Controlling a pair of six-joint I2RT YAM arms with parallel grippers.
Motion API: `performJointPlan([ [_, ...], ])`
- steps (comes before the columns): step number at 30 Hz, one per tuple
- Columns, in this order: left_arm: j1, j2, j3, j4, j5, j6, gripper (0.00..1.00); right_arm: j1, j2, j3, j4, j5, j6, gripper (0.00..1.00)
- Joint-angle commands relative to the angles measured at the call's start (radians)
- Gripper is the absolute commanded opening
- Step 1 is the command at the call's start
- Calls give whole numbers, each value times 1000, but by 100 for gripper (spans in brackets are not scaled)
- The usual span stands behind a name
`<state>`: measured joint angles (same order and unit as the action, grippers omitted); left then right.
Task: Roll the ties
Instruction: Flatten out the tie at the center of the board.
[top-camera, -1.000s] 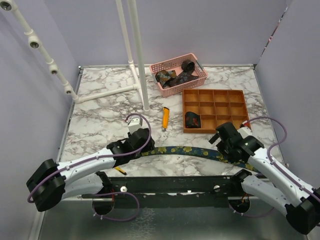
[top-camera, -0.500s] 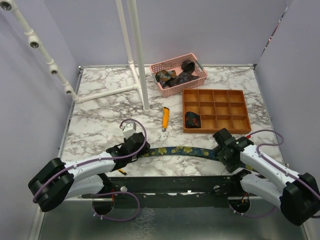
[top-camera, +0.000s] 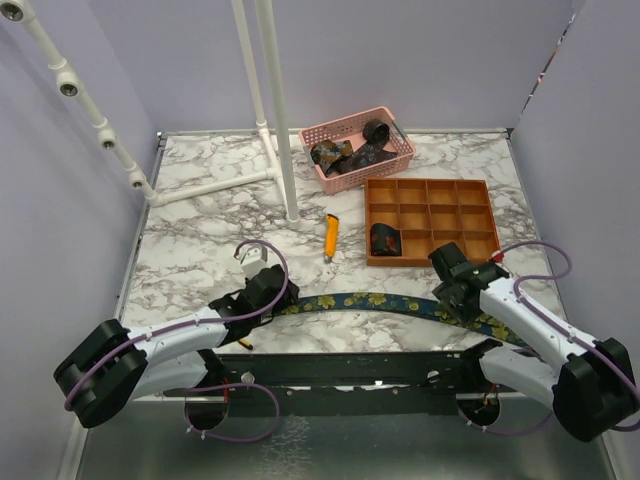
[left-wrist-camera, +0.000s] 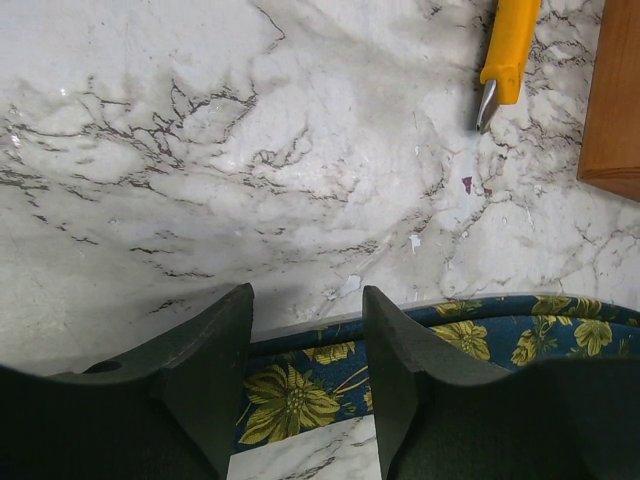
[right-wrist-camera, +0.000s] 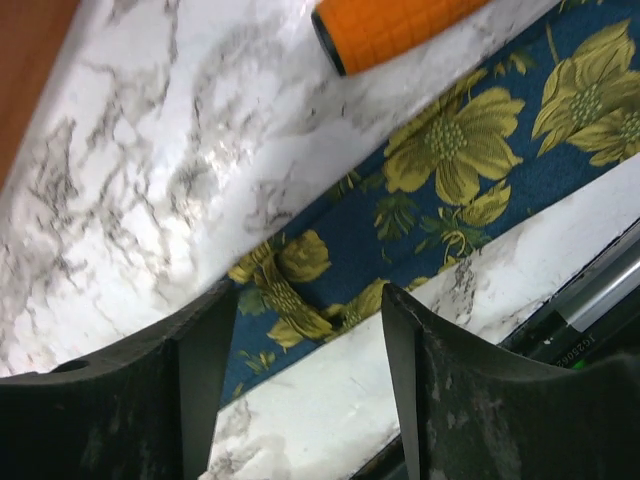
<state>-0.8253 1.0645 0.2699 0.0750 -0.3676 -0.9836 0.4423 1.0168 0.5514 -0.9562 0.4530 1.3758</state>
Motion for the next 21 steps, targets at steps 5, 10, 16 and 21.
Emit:
performJointPlan([
  [5,30,29,-37,-82,20,18,50,-54,80,64,16,60,-146,67],
  [10,32,-109,32,-190,46,45,55,-15,-14,150,39,4,-281,74],
  [16,32,-241,163,-426,-10,90,64,141,69,200,113,-57,-390,71],
  [21,12,-213,179,-549,-87,26,58,323,287,291,129,-7,-393,66],
])
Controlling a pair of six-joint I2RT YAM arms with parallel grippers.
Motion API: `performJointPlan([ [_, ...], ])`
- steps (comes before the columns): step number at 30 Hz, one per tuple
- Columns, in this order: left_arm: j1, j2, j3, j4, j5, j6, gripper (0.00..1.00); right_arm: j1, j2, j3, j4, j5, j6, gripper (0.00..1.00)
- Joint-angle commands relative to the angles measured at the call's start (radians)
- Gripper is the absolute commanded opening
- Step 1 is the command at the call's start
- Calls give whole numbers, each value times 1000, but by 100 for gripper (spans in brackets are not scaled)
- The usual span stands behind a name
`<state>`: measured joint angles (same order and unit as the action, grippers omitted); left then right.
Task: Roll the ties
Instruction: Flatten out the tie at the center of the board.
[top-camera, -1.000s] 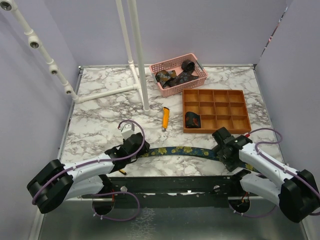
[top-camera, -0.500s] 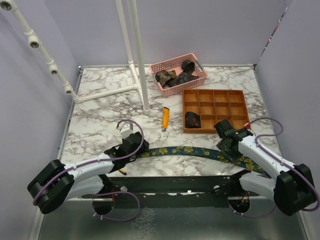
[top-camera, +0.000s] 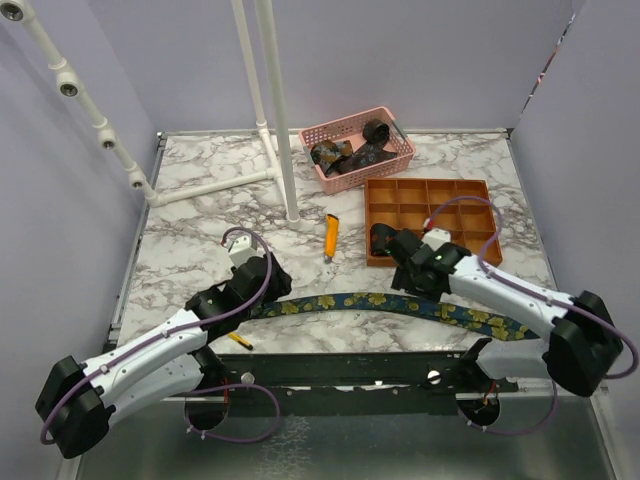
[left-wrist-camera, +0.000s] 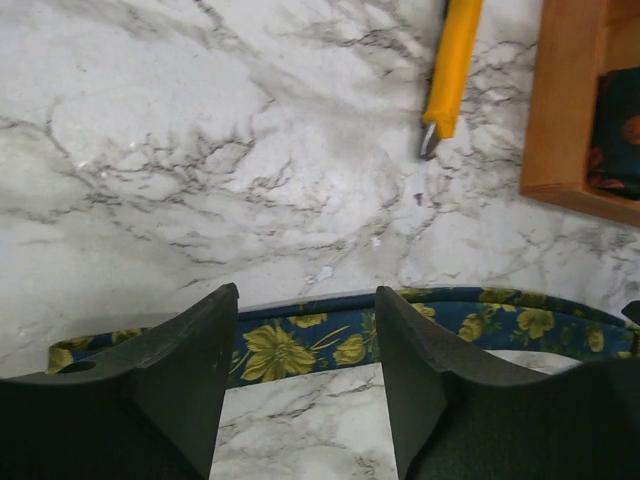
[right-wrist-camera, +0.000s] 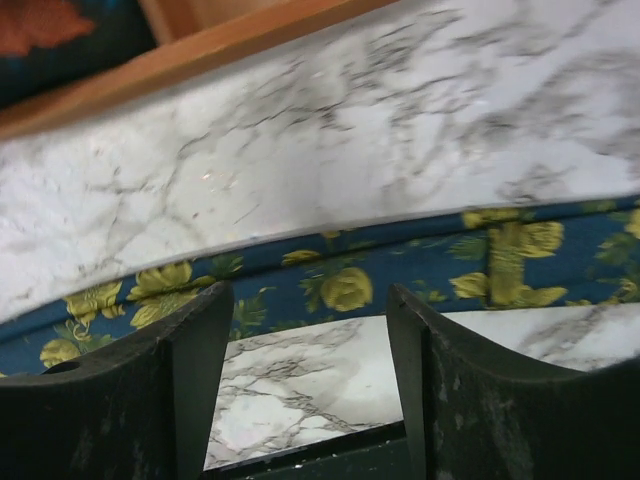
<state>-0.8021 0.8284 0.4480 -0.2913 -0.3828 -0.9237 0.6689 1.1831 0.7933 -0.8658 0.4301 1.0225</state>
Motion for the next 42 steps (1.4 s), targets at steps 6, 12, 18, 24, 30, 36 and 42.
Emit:
performJointPlan([
  [6,-11,-9,20,-249,-28,-103,39,106,168,1,169,-30,-65,63],
  [12,-12,-61,31,-249,109,-150,18,106,178,-61,221,-45,-54,60],
  [18,-12,-30,-37,-152,182,-153,7,106,138,-101,239,-69,-56,54],
  [24,-11,85,-109,-36,152,-157,3,106,143,-163,251,-102,-41,47],
  [30,5,125,-150,-25,38,-188,2,100,168,-196,232,-114,-2,45],
  [36,98,175,-184,-4,25,-191,2,60,186,-192,186,-108,-20,44],
  [42,178,190,-213,47,74,-208,2,0,197,-185,162,-129,-40,45],
])
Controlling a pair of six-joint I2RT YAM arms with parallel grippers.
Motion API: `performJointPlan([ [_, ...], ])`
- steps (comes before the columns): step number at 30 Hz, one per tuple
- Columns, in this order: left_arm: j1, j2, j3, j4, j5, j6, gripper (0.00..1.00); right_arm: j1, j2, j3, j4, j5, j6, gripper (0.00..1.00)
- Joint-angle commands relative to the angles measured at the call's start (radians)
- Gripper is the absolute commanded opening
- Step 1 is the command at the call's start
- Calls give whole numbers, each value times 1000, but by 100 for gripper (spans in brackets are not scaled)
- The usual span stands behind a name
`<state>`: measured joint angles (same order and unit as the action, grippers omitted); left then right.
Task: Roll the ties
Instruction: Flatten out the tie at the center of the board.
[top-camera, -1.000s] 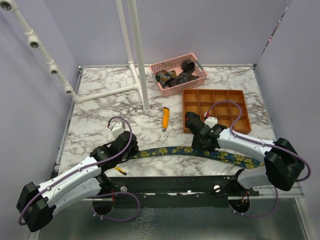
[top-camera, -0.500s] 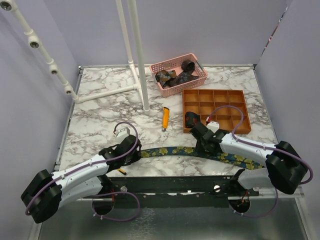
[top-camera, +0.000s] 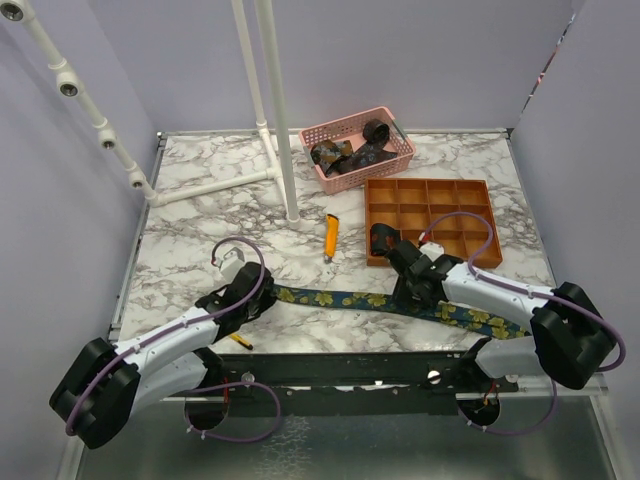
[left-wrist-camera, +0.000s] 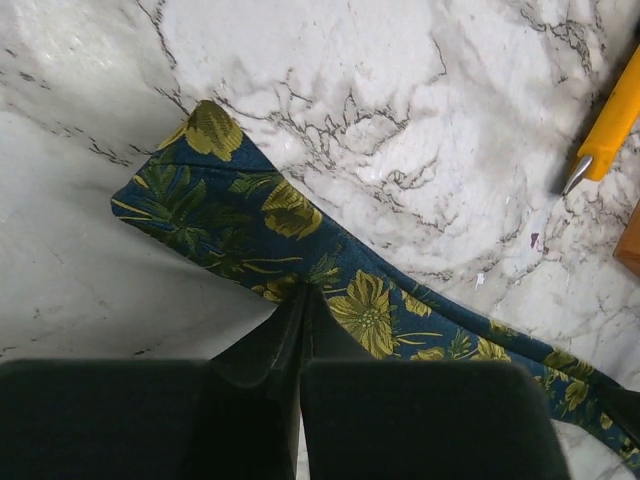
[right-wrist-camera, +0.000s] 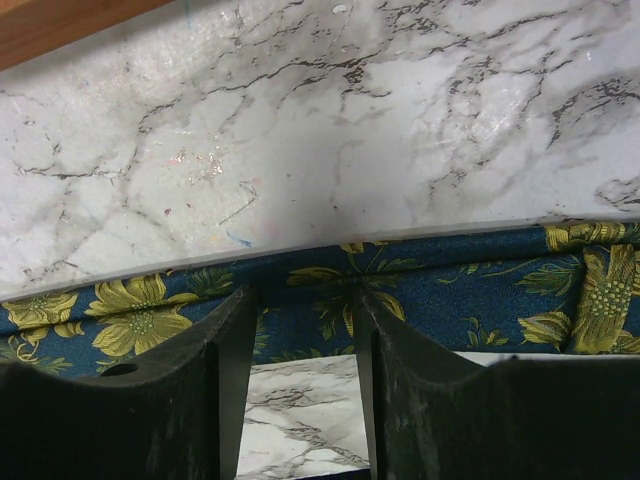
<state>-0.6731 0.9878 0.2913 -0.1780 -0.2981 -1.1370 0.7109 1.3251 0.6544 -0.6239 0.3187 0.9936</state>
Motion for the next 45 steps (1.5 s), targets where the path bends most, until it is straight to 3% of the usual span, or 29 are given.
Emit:
performJointPlan([
  [1,57,30,-57,-64,-5,6,3,-49,58,-45,-79,-22,-19,45],
  [10,109,-5,-63,-59,46,54,6,-90,55,-42,-75,-51,-58,44],
  [14,109,-83,-33,-72,111,123,23,-67,34,23,-82,-45,-104,47],
  [20,107,-220,70,-170,184,138,57,-8,49,222,-94,-43,-188,64],
  [23,107,-245,158,-251,184,166,66,44,98,304,-58,-57,-230,69],
  [29,107,-372,330,-409,21,163,69,152,253,431,228,-236,-409,65],
  [33,107,-419,418,-489,-130,173,69,197,446,574,308,-313,-487,62],
  [39,107,-397,455,-545,-178,172,70,237,716,854,254,-311,-579,62],
  [45,107,-420,436,-563,-191,160,71,261,871,977,223,-348,-654,62],
])
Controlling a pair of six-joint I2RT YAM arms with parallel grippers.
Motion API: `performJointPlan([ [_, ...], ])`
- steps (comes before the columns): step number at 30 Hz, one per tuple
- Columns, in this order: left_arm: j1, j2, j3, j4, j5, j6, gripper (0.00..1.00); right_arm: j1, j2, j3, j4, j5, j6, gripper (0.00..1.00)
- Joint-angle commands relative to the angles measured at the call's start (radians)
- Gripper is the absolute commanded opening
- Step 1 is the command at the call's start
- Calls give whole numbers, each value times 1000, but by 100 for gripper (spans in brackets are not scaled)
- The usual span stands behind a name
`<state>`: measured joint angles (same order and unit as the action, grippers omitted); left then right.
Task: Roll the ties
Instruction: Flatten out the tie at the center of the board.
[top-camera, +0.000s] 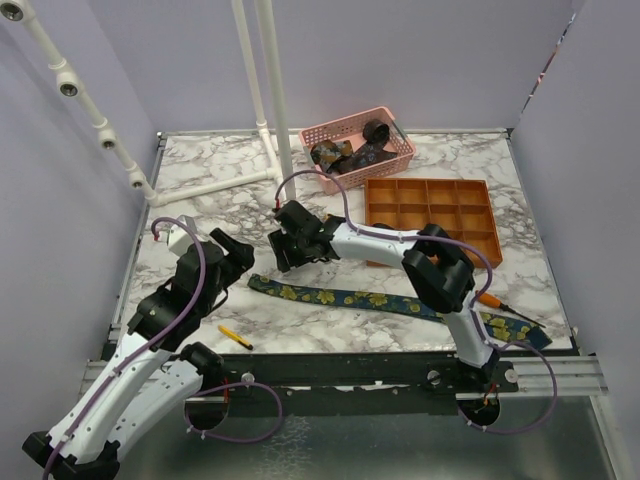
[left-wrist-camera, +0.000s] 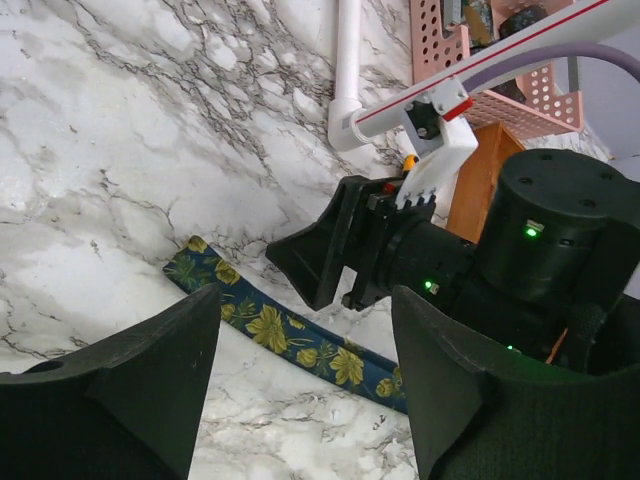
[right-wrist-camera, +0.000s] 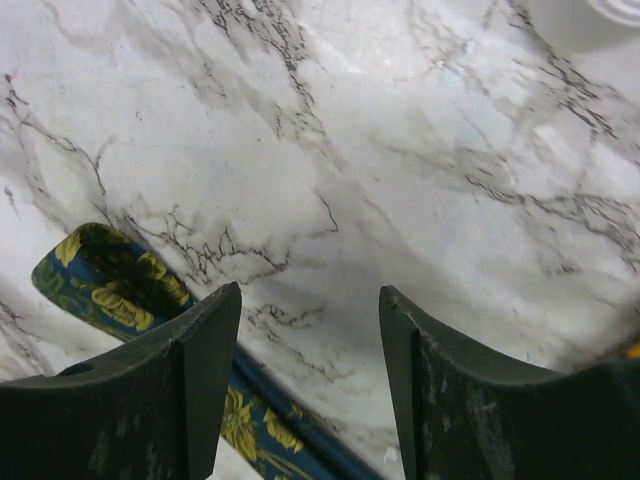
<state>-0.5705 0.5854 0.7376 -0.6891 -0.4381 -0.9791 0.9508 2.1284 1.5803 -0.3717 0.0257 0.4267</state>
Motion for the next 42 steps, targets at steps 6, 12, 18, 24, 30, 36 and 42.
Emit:
performJointPlan([
  [6,5,-16,-17,-61,-55,7,71,85,53,-51,-13,-136,-181,60],
  [12,5,-3,-41,-53,-43,8,71,148,-75,-290,51,-208,-257,59],
  [18,4,-7,-82,-43,-22,1,71,202,-209,-487,62,-239,-292,57],
  [24,5,-2,-96,-26,-28,1,71,204,-352,-611,134,-84,-181,64],
  [30,5,41,-119,-3,11,-5,71,203,-474,-563,115,50,-121,70],
  [36,4,58,-167,49,86,-15,71,203,-669,-657,32,166,-26,69],
  [42,4,110,-235,117,189,-34,71,203,-750,-842,-69,224,192,63],
])
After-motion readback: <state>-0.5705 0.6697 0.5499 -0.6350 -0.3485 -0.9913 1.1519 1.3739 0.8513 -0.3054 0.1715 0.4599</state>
